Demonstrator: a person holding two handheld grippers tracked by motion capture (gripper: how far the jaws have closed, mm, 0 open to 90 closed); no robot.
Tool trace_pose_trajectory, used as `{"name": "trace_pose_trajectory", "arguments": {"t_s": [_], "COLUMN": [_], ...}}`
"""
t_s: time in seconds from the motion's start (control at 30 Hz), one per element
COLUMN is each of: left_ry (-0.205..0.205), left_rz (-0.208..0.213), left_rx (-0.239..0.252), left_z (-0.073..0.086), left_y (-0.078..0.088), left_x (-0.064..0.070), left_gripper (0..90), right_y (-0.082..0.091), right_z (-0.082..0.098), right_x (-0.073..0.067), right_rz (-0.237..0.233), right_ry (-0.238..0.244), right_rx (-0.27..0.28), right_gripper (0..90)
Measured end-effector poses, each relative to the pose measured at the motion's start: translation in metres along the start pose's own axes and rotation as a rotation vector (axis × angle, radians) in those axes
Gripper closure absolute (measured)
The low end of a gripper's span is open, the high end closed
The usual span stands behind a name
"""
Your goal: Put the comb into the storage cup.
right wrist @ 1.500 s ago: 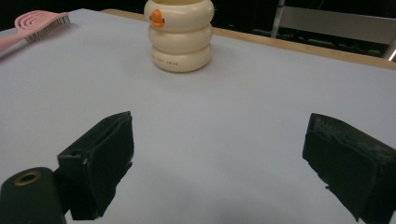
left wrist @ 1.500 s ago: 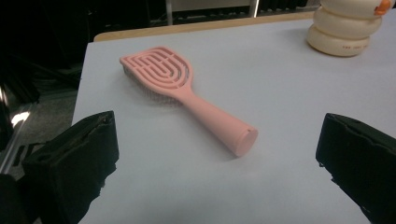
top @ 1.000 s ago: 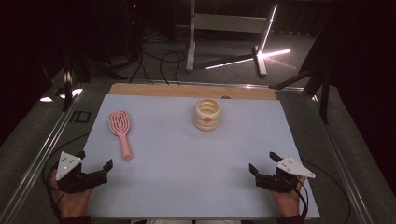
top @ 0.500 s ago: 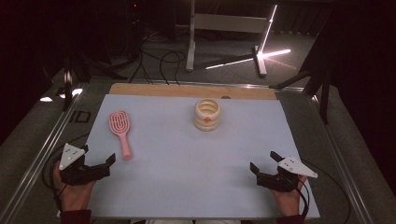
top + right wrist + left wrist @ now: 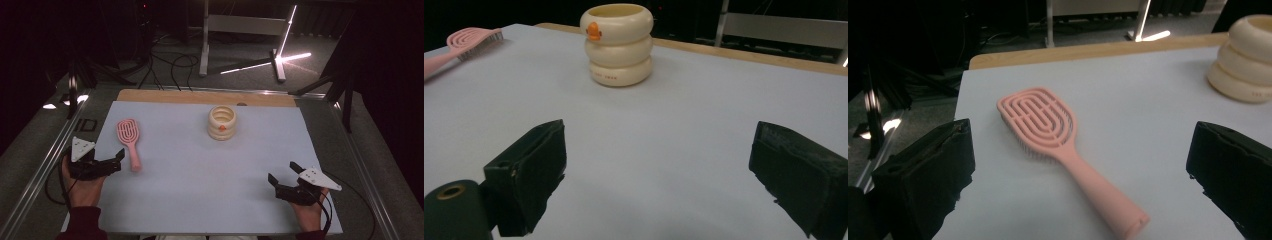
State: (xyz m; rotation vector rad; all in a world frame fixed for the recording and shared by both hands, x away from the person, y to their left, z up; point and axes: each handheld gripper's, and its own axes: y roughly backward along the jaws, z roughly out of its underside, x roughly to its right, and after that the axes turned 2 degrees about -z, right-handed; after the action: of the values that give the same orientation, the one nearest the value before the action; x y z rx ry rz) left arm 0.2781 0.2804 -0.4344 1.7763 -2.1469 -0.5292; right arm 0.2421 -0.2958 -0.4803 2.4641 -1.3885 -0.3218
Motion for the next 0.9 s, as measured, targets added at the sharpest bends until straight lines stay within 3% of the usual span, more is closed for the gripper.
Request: {"name": "trace_pose_trajectory", "arguments": {"t_s": [0.13,0.33,0.5,0.9], "left_ry": [0.027,-0.018,-0.023,-0.004], "left_rz": [-0.008,-0.015,-0.025,-0.064], "left_rx": [0.009,-0.006,-0.020,-0.103], "left_z": [-0.007,-0.022,-0.029,-0.028], "left_y": [-0.008,-0.020,-0.029,-0.056], "left_x": [0.002,0.008,0.006,0.002], "left_gripper": [0.0,0.0,0.0,0.0], "right_y": [0.001,0.001,0.000,-0.001], "right_z": [-0.003,0.000,0.001,0.004], "right_x": [0.000,0.001,0.001,0.003], "right_rz": [-0.012,-0.003,0.010,0.029], "right_ry": [0.002,-0.002,0.000,0.010], "right_rx": [0.015,0.010,0.010,-0.001], "right_gripper": [8.5,8.5,8.5,8.5]}}
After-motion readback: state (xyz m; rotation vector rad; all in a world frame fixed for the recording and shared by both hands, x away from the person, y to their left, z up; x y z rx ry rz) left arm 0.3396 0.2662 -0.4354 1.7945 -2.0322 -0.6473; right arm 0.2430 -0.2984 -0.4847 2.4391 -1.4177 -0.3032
